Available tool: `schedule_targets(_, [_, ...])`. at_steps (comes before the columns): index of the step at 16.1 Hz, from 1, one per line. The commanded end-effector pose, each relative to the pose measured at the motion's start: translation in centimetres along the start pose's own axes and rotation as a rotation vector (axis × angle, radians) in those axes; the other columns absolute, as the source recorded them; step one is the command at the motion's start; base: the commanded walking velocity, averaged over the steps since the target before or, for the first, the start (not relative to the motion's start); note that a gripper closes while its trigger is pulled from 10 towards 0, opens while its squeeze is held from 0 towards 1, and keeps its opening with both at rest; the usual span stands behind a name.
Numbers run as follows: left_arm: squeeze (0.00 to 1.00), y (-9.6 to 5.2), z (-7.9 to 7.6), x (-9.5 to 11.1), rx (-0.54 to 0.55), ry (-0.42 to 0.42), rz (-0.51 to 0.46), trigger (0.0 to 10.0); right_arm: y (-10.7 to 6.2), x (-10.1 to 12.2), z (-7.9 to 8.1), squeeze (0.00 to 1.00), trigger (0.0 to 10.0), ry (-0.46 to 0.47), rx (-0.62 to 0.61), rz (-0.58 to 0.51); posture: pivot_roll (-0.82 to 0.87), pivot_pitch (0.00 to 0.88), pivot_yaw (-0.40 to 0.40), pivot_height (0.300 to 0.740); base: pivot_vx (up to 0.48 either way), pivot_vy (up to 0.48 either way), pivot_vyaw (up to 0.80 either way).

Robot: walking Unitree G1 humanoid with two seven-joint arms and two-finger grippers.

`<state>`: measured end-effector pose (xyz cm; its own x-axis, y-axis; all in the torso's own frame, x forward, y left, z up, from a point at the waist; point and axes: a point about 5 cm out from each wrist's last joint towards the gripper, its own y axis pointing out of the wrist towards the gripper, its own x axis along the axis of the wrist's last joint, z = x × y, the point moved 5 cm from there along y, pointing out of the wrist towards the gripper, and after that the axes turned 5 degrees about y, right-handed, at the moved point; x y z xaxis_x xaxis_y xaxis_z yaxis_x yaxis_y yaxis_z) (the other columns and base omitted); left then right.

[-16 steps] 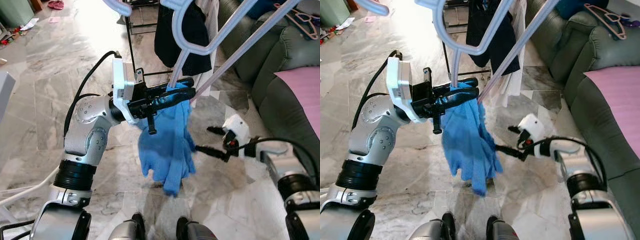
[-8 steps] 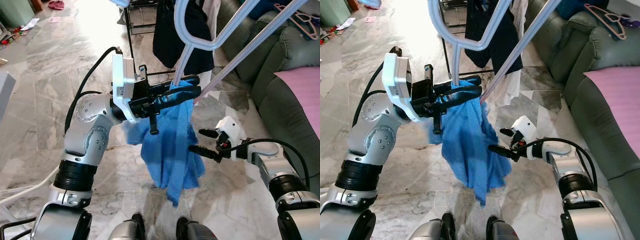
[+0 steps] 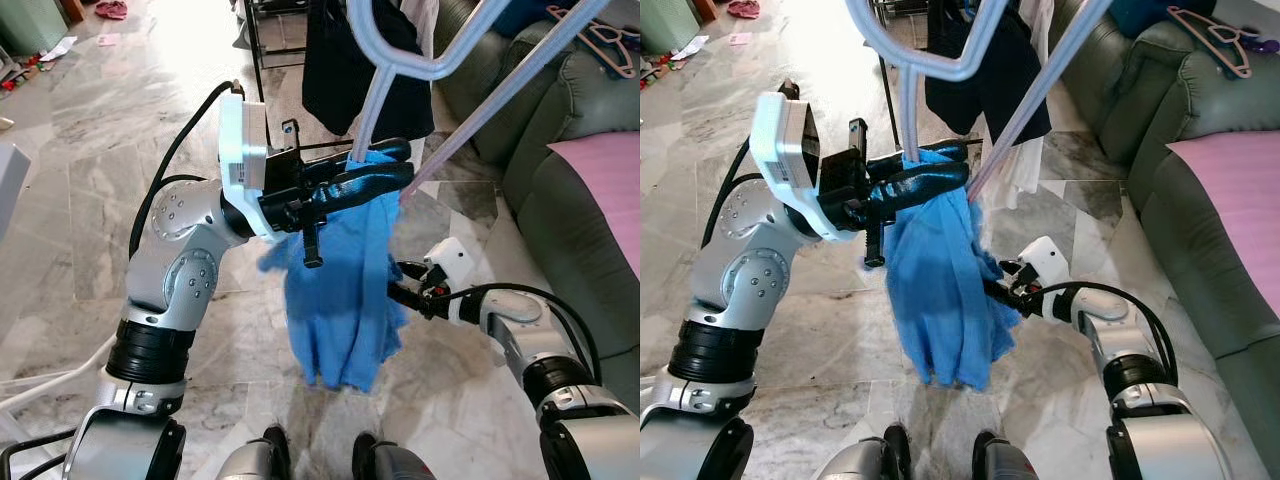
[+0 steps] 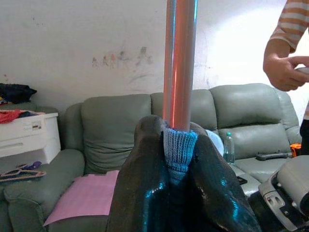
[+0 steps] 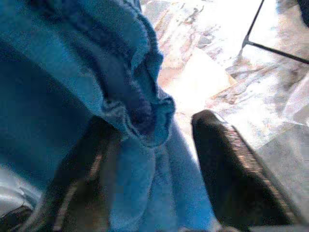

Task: Hang hanger

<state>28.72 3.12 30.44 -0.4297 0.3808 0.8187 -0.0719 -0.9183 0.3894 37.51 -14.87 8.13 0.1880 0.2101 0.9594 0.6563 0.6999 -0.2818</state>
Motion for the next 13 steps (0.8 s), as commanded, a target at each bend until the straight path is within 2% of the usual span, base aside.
schedule_targets(1, [0.00,0.8,-0.3,1.4,-0.036,0.036,-0.035,0.0,0.0,0.4,-0.3,0.00,0.0,-0.003,-0.022,-0.018,-0.12,0.228,0.011,0.740,0.000,0.000,0.00])
schedule_targets(5, [0.00,1.0,-0.6,1.4,-0.039,0.025,-0.044,0.0,0.1,0.6,-0.1,0.00,0.0,-0.002,-0.010,-0.036,-0.13,0.228,0.008,0.740,0.000,0.000,0.00])
schedule_targets(8, [0.00,1.0,-0.6,1.1,-0.042,0.015,-0.040,0.0,0.4,2.0,-0.1,0.00,0.0,-0.017,0.000,-0.097,-0.14,0.227,0.012,0.740,0.000,0.000,0.00])
schedule_targets(13, [0.00,1.0,-0.6,1.0,-0.046,0.014,-0.033,0.0,0.3,2.7,0.2,0.00,0.0,-0.010,0.030,-0.135,-0.14,0.225,0.013,0.740,0.000,0.000,0.00])
